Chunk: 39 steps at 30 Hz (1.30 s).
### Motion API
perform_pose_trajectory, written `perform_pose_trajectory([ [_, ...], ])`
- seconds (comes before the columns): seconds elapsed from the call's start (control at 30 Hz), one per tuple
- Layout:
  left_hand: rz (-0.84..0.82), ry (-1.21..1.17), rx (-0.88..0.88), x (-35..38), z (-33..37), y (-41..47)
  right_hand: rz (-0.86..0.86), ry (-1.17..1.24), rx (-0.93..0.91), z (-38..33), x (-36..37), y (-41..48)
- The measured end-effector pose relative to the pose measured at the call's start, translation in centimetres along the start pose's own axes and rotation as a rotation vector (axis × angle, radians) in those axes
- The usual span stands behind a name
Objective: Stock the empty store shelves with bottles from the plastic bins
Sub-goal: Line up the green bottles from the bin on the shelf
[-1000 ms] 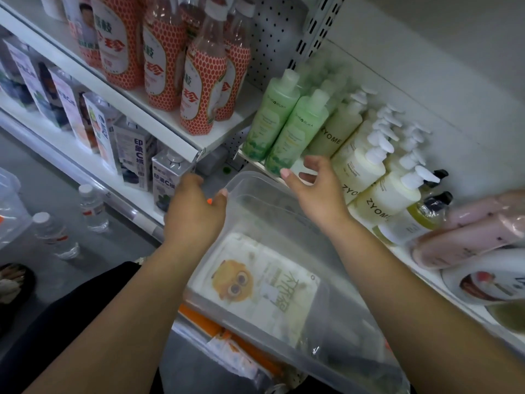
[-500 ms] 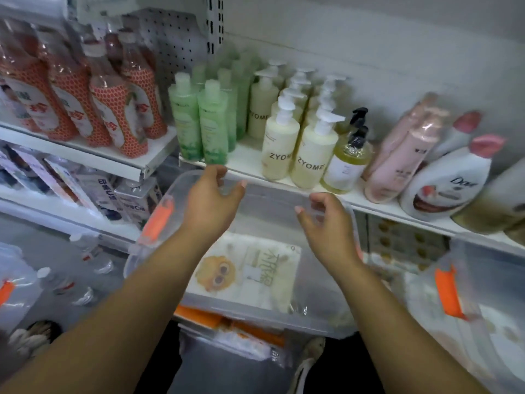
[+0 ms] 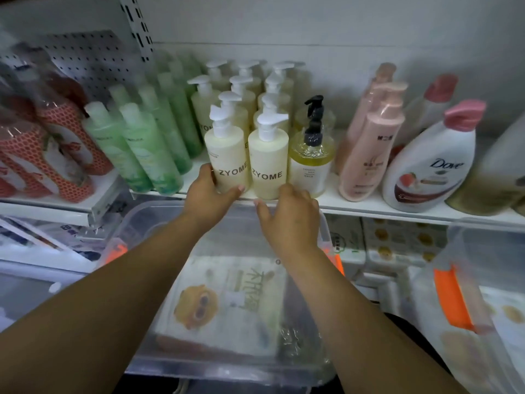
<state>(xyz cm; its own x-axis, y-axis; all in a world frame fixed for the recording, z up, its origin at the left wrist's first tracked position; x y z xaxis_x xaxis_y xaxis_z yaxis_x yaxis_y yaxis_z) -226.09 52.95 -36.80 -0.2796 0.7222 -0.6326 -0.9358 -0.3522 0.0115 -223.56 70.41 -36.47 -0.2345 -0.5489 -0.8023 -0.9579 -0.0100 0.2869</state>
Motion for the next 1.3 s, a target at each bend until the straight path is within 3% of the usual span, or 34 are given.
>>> perform_pose_trajectory([
  [0.47,-0.059,-0.053,0.101,-0.1,-1.8,1.9,0.107,-0.091,0.052,-0.2,2.2,1.8],
  [0.7,-0.257,-0.257,0.082,-2.5,0.9,2.7,0.183,0.199,-0.023,-1.0,-2.1,1.8],
  [0.77,-0.334,-0.293,0.103,-4.4,2.1,3.9,0.127,0.197,-0.11,-2.3,-4.3,2.8],
  [0.83,-0.447,-0.294,0.083,-6.0,3.1,5.5,-0.04,0.174,-0.14,-3.6,-6.0,4.8],
  [1.0,-0.519,-0.015,0.103,-6.7,4.6,7.0,-0.421,-0.047,-0.052,-5.5,-8.1,9.8],
  [1.3,-0.491,0.03,0.142,-6.3,5.1,7.0,-0.453,0.032,-0.032,-4.1,-6.6,11.9],
])
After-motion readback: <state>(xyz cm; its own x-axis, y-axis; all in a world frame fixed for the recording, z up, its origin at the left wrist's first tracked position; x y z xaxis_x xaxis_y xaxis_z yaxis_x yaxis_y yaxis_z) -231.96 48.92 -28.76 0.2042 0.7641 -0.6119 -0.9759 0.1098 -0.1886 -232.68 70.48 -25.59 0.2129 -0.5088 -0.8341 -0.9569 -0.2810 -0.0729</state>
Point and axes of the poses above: each hand's wrist, its own y-axis towards the middle knuckle, its own x-axis out of the palm, z = x × y, the point moved 3 cm from there along y, towards the middle knuckle, and after that the axes turned 3 degrees about -x, right-handed, at the moved point
